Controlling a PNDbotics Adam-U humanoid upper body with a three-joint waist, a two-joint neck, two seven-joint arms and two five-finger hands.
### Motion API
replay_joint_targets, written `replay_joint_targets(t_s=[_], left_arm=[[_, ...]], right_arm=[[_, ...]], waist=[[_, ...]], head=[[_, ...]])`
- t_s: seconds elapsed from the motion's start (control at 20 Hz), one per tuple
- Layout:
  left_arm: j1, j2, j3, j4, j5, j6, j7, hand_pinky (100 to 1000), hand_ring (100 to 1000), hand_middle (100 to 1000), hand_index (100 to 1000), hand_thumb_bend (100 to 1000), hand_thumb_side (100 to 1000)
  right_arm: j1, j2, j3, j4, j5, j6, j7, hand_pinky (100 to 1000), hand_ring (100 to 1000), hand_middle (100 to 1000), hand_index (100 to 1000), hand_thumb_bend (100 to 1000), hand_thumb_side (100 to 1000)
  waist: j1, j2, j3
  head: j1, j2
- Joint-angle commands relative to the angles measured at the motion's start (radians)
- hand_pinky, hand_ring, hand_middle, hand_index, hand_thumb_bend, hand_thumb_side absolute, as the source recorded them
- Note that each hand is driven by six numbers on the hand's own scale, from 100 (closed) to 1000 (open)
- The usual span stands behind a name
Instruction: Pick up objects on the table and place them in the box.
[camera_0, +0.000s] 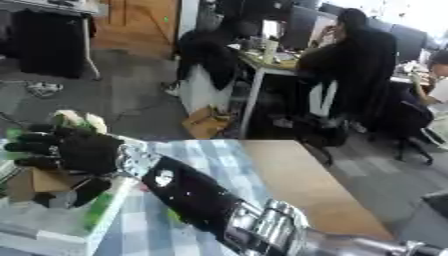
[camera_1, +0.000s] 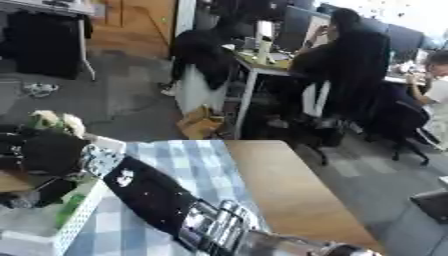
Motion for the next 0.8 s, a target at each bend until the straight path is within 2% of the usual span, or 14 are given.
replay_joint_targets(t_s=[0.05,0.2,0.25,0.3,0.35,0.4,0.45,0.5,0.55,0.65,0.8], left_arm=[[-0.017,-0.008,0.001,-0.013,-0.004,-0.001,0.001,699,812,764,858,100,817],[-0.017,-0.007,0.001,-0.013,-0.007,0.001,0.001,699,812,764,858,100,816],[-0.017,-0.007,0.001,-0.013,-0.008,0.002,0.001,699,812,765,858,100,817],[-0.017,-0.007,0.002,-0.013,-0.009,0.002,0.002,700,812,765,858,100,817],[-0.017,-0.007,0.002,-0.013,-0.010,0.001,0.002,700,813,765,859,100,817],[-0.018,-0.007,0.003,-0.013,-0.011,0.001,0.003,700,813,765,859,100,817],[-0.018,-0.007,0.003,-0.013,-0.012,0.000,0.004,701,814,766,859,100,817],[-0.018,-0.008,0.003,-0.013,-0.013,0.000,0.005,701,814,766,859,100,817],[-0.019,-0.008,0.003,-0.013,-0.014,0.000,0.006,701,813,765,859,100,817],[-0.019,-0.009,0.003,-0.013,-0.015,0.000,0.007,701,813,765,859,100,816],[-0.021,-0.012,0.000,-0.013,-0.015,0.001,0.005,700,813,765,859,100,815]], right_arm=[[-0.021,-0.040,-0.025,0.010,0.044,-0.290,-0.297,1000,1000,1000,1000,103,1000],[-0.020,-0.045,-0.041,0.036,0.059,-0.290,-0.285,1000,1000,1000,1000,130,1000],[-0.020,-0.045,-0.045,0.043,0.061,-0.290,-0.275,1000,1000,1000,1000,189,1000],[-0.020,-0.046,-0.045,0.047,0.065,-0.290,-0.261,1000,1000,1000,1000,195,1000],[-0.021,-0.045,-0.047,0.049,0.064,-0.290,-0.249,1000,1000,1000,1000,257,1000],[-0.022,-0.044,-0.049,0.051,0.057,-0.290,-0.237,1000,1000,1000,1000,257,1000],[-0.024,-0.043,-0.048,0.050,0.048,-0.290,-0.226,1000,1000,1000,1000,310,1000],[-0.026,-0.042,-0.046,0.048,0.035,-0.290,-0.214,1000,1000,1000,1000,310,1000],[-0.028,-0.041,-0.042,0.044,0.020,-0.290,-0.202,1000,1000,1000,1000,361,1000],[-0.035,-0.037,-0.029,0.030,-0.020,-0.290,-0.175,1000,1000,1000,1000,386,1000],[-0.046,-0.029,-0.009,0.000,-0.109,-0.290,-0.138,1000,1000,1000,1000,379,1000]], waist=[[0.019,0.000,-0.006],[0.022,0.000,-0.011],[0.023,0.000,-0.012],[0.024,0.000,-0.012],[0.025,0.001,-0.013],[0.026,0.001,-0.013],[0.027,0.001,-0.013],[0.027,0.002,-0.014],[0.028,0.002,-0.014],[0.031,0.004,-0.013],[0.036,0.007,-0.012]], head=[[-0.003,0.001],[0.004,0.003],[0.006,0.003],[0.007,0.004],[0.008,0.006],[0.009,0.009],[0.010,0.011],[0.009,0.014],[0.010,0.014],[0.014,0.012],[0.018,-0.001]])
